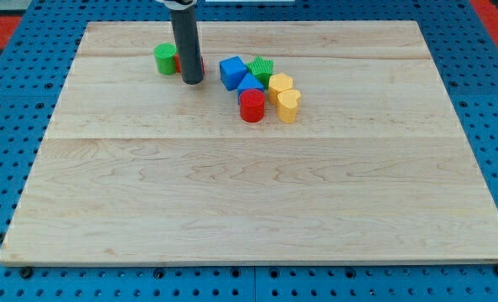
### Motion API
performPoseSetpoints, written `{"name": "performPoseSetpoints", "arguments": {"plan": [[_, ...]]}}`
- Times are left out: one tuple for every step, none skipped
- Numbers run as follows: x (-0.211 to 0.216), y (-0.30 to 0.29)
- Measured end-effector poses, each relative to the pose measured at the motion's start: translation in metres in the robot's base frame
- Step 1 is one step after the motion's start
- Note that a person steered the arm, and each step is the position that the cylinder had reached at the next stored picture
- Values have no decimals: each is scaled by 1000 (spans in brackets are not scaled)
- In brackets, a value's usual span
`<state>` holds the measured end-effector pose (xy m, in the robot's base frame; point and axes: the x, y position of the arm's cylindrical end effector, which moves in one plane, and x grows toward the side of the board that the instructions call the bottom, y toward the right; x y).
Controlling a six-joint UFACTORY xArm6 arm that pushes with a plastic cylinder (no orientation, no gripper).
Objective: Push the red star towards the top center
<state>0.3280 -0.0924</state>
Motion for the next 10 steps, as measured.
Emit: {"name": "performPoseSetpoints", "arguments": {"plan": [[-9,-10],[-5,-31],[-5,-43],[-25,-37],[-38,-15],[-54,-7],[-60,44],[-50,82],[-44,30],[-37,-40]]}}
